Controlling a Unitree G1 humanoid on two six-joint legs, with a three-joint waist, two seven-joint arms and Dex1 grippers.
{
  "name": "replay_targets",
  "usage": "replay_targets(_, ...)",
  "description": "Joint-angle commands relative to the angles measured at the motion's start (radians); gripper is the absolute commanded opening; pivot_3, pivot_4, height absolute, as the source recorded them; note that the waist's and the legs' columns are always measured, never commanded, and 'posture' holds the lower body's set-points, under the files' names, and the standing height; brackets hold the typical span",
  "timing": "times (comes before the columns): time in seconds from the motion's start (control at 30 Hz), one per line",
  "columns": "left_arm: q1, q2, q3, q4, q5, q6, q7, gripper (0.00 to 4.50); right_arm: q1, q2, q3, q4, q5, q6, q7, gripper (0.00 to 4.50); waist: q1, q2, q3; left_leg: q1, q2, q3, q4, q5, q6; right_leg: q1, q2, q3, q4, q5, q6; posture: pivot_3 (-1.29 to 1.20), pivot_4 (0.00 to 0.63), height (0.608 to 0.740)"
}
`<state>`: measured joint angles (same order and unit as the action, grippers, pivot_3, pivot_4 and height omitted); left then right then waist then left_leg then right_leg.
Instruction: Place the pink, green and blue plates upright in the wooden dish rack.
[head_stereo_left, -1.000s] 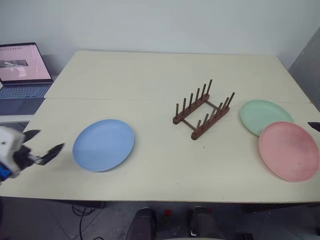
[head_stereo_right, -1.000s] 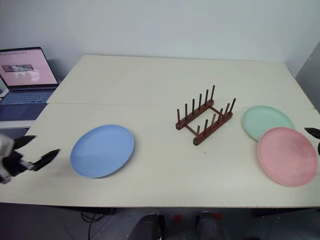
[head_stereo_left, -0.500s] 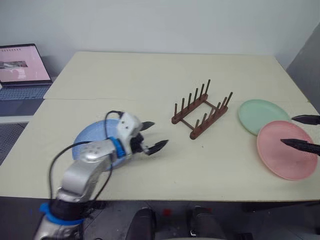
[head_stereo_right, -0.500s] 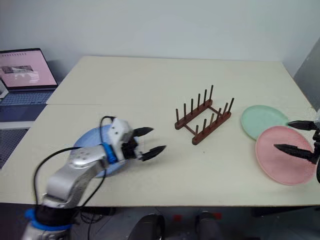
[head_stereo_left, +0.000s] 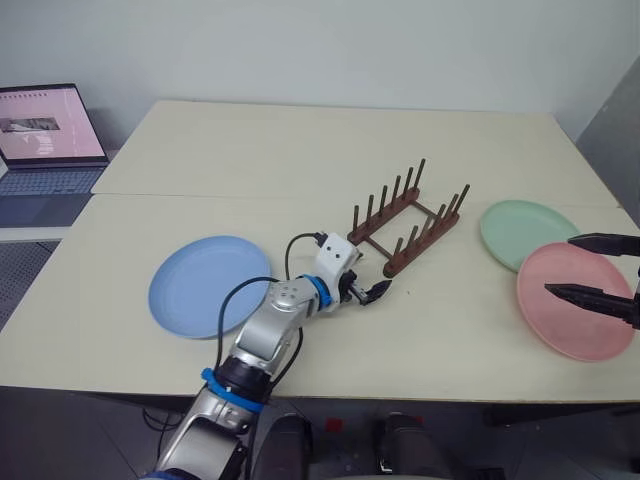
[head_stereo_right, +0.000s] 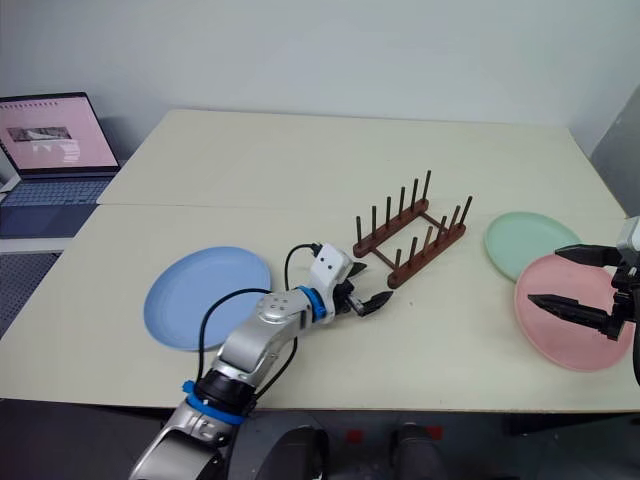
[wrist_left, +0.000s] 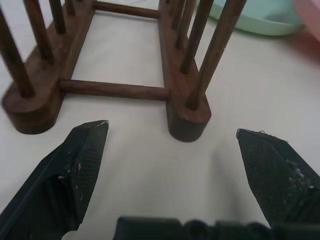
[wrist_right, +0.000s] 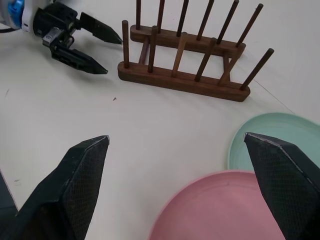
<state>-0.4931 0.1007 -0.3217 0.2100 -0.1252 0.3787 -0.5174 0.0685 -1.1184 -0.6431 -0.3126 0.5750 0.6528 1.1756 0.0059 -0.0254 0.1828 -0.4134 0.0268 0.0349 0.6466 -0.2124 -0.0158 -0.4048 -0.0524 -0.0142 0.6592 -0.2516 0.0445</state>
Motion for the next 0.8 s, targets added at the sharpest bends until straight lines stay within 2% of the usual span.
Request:
replay_targets(0.03,-0.041,-0.056,-0.019,0.082,0.04,-0.082,0.017,4.49,-0.012,0.007,-0.015,-0.024,0.021,0.006,-0.017,4.5,0.0,0.0,0.0,-0.001,0.0,-0.001,0.0,0.0,0.0,0.0,0.0,0.0,0.0,0.0,0.0,0.0,0.15,0.74)
replay_targets(0.27,-0.103,-0.125,-0.01,0.251,0.105,-0.197,0.063,4.49,-0.025,0.023,0.003,-0.037,0.026,0.01,-0.037,4.5,0.003,0.0,0.0,-0.002,0.0,-0.002,0.0,0.0,0.0,-0.001,0.0,-0.002,-0.001,0.0,0.0,0.0,0.15,0.74)
replay_targets(0.53,-0.143,-0.134,0.015,0.336,0.125,-0.241,0.051,2.22,-0.043,0.029,0.012,-0.029,0.022,0.001,-0.054,4.5,0.005,0.0,0.0,-0.002,0.0,-0.002,0.0,0.0,0.0,-0.001,0.0,-0.002,-0.001,0.001,0.001,0.0,0.15,0.74)
replay_targets(0.63,-0.158,-0.136,0.024,0.356,0.126,-0.249,0.052,1.21,-0.043,0.032,0.012,-0.027,0.02,0.0,-0.056,4.5,0.006,0.0,0.0,-0.002,0.0,-0.001,0.001,0.0,0.0,-0.001,0.0,-0.002,-0.001,0.001,0.001,0.0,0.15,0.74)
replay_targets(0.67,-0.16,-0.134,0.025,0.356,0.126,-0.255,0.045,1.02,-0.043,0.033,0.012,-0.027,0.018,-0.002,-0.057,4.5,0.006,0.0,0.0,-0.002,0.0,-0.002,0.001,0.0,0.0,-0.001,0.0,-0.002,-0.001,0.001,0.001,0.0,0.15,0.74)
replay_targets(0.73,-0.152,-0.116,0.026,0.318,0.107,-0.252,-0.011,1.02,-0.037,0.034,0.011,-0.031,0.006,-0.009,-0.063,4.5,0.004,0.0,0.0,-0.002,0.0,-0.001,0.001,0.0,0.0,-0.001,0.0,-0.002,-0.001,0.001,0.001,0.0,0.15,0.74)
replay_targets(0.8,-0.133,-0.044,0.018,0.235,0.088,-0.251,-0.124,1.02,-0.028,0.032,-0.003,-0.036,0.006,-0.008,-0.058,4.5,0.002,0.0,0.0,-0.002,0.0,-0.001,0.0,0.0,0.0,-0.001,0.0,-0.002,-0.001,0.001,0.001,0.0,0.15,0.74)
